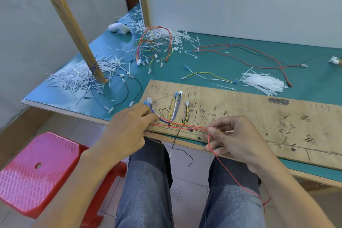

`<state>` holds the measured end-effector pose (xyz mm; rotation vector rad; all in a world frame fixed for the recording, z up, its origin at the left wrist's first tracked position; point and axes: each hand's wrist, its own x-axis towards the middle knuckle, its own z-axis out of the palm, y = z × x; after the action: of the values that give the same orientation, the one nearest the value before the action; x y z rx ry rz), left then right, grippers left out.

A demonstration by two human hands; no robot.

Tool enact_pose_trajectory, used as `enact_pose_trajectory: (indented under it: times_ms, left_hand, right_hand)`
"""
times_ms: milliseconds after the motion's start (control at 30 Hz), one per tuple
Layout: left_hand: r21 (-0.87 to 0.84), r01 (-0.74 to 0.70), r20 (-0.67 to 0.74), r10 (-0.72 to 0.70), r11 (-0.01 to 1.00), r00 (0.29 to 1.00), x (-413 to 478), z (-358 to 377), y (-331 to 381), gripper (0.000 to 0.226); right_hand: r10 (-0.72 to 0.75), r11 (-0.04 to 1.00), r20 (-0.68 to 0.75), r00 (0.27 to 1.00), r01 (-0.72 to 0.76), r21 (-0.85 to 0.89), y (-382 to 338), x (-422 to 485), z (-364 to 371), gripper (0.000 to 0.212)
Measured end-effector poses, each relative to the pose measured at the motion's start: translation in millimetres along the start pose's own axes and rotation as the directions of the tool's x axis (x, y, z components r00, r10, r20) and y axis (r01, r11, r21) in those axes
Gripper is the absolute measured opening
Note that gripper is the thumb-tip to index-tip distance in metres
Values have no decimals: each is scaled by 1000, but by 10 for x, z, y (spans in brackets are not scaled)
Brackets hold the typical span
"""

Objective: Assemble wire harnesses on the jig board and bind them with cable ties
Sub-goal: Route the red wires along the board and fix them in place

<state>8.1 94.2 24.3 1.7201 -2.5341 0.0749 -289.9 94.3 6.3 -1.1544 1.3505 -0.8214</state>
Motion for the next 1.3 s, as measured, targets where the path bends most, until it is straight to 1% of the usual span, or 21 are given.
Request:
enact_pose_trajectory:
  times_ms: [100, 233, 367, 467, 533, 633, 667, 733, 767, 900, 967, 1033, 1067, 1167, 1233, 1300]
  left_hand:
    - [68, -41, -26, 43, 997, 999, -9, -36, 110, 56]
    - [41, -170, -54, 172, 985, 984, -14, 61, 351, 63]
    - [63, -155, -72, 160, 986, 984, -36, 154, 437, 76]
    - [70, -204, -42, 207, 976, 977, -68, 215, 454, 73]
    - [126, -232, -14, 236, 965, 972, -94, 243, 461, 74]
    - [159, -245, 25, 244, 956, 969, -105, 272, 464, 74]
    - [166, -252, 30, 251, 953, 968, -98, 282, 463, 72]
    - [178, -264, 28, 264, 948, 964, -80, 310, 467, 70]
    - [184, -269, 26, 268, 946, 963, -75, 328, 472, 71]
    - [202, -275, 36, 274, 940, 961, -80, 397, 473, 74]
    - [178, -272, 36, 270, 946, 962, -81, 403, 467, 74]
    - [152, -256, 14, 257, 955, 966, -83, 391, 480, 71]
    - [121, -237, -16, 241, 964, 970, -79, 384, 494, 67]
    - [-38, -150, -174, 141, 988, 975, -29, 337, 540, 44]
    - [-66, -110, -231, 92, 992, 969, 56, 298, 579, 47]
    - [-28, -88, -244, 79, 996, 967, 144, 288, 612, 55]
  right_hand:
    - [-28, 999, -36, 999, 27, -27, -16, 23, 30, 15]
    - [-67, 992, -63, 996, 59, -110, -66, 68, 58, 16]
    - [-80, 986, -85, 993, 66, -155, -156, 138, 81, 15]
    - [-84, 982, -122, 989, 61, -180, -215, 241, 133, 16]
    - [-116, 964, -146, 983, 76, -254, -250, 329, 176, 17]
    - [-171, 900, -136, 976, 98, -425, -291, 469, 254, 19]
    - [-203, 859, -136, 970, 109, -500, -300, 515, 282, 20]
    - [-301, 739, -153, 941, 128, -662, -316, 600, 347, 20]
    - [-343, 689, -163, 925, 130, -713, -326, 634, 388, 20]
    - [-429, 584, -181, 885, 119, -803, -330, 765, 551, 22]
    - [-450, 556, -178, 875, 118, -823, -309, 821, 592, 22]
    - [-465, 564, -183, 866, 130, -816, -287, 863, 598, 19]
    - [-472, 576, -188, 862, 140, -805, -276, 880, 590, 18]
    - [-468, 630, -207, 859, 160, -760, -258, 907, 559, 11]
    - [-442, 681, -223, 869, 164, -713, -268, 927, 543, 6]
    - [-399, 734, -224, 889, 164, -659, -288, 960, 535, 2]
